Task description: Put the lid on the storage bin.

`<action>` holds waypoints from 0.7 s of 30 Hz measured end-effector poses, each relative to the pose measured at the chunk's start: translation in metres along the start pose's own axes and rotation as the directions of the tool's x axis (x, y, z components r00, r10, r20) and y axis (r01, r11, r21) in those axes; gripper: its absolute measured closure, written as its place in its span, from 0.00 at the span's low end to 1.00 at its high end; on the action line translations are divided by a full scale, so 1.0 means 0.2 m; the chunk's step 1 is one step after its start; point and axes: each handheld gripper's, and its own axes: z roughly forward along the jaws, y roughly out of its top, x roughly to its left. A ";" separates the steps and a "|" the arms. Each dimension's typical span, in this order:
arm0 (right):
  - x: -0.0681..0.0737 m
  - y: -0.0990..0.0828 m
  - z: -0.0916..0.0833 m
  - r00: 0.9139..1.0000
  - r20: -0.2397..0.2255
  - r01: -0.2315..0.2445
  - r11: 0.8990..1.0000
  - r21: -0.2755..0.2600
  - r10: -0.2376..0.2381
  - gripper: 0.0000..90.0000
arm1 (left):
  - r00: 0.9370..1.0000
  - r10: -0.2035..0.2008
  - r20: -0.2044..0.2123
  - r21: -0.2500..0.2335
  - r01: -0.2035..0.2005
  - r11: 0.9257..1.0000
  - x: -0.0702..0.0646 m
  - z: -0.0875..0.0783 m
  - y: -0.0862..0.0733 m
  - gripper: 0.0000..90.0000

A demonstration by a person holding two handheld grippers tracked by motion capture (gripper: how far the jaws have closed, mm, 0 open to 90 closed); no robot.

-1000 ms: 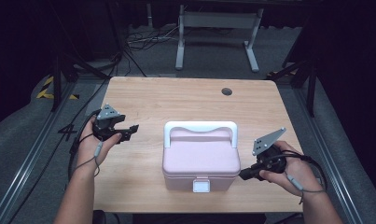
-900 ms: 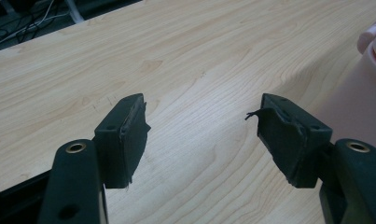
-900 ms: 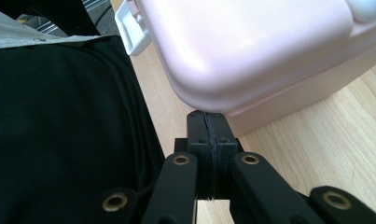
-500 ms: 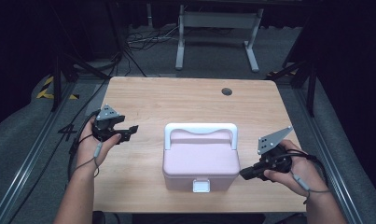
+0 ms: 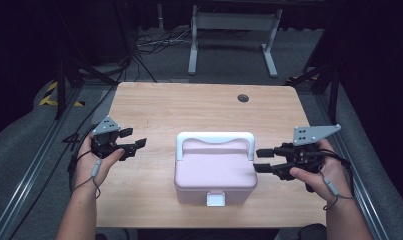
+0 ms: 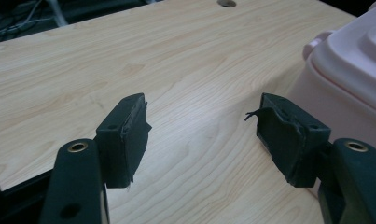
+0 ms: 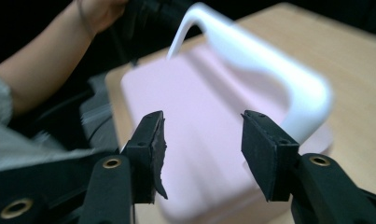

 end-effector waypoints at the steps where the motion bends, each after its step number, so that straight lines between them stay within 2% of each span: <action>1: -0.01 0.01 -0.01 1.000 0.019 0.001 1.000 -0.025 -0.001 0.53 | 1.000 0.001 -0.014 0.003 -0.001 1.000 0.00 0.00 -0.01 0.38; 3: -0.04 0.01 -0.04 0.997 0.071 0.000 0.998 -0.061 0.004 0.52 | 1.000 0.001 -0.030 0.011 0.000 1.000 0.01 -0.01 -0.02 0.38; 5: -0.06 0.01 -0.05 0.994 0.105 -0.009 0.997 -0.076 0.017 0.52 | 1.000 -0.015 -0.017 0.006 0.015 1.000 0.01 -0.02 -0.03 0.38; 6: -0.09 0.01 -0.07 0.991 0.132 -0.019 0.996 -0.093 0.031 0.52 | 1.000 -0.026 -0.011 0.002 0.026 1.000 0.02 -0.02 -0.03 0.38; 9: -0.15 -0.01 -0.10 0.979 0.196 -0.039 0.991 -0.129 0.064 0.51 | 0.999 -0.026 -0.020 0.005 0.026 1.000 0.02 -0.03 -0.04 0.38; 13: -0.23 -0.04 -0.14 0.962 0.252 -0.065 0.985 -0.160 0.104 0.50 | 0.999 -0.027 -0.047 0.017 0.028 0.999 0.03 -0.03 -0.06 0.38; 14: -0.23 -0.04 -0.14 0.962 0.252 -0.065 0.985 -0.160 0.104 0.50 | 0.999 -0.027 -0.047 0.017 0.028 0.999 0.03 -0.03 -0.06 0.38; 15: -0.27 -0.06 -0.16 0.949 0.292 -0.069 0.984 -0.166 0.116 0.47 | 0.998 -0.019 -0.064 0.030 0.021 0.999 0.03 -0.03 -0.06 0.38; 17: -0.29 -0.07 -0.17 0.936 0.334 -0.063 0.986 -0.154 0.112 0.45 | 0.998 -0.010 -0.068 0.041 0.013 0.999 0.04 -0.02 -0.06 0.38; 18: -0.31 -0.08 -0.18 0.923 0.370 -0.055 0.988 -0.142 0.105 0.45 | 0.998 -0.008 -0.069 0.048 0.011 0.999 0.04 -0.02 -0.06 0.38; 21: -0.37 -0.12 -0.19 0.904 0.410 -0.073 0.989 -0.131 0.121 0.44 | 0.997 -0.003 -0.071 0.063 0.007 0.998 0.04 0.00 -0.07 0.37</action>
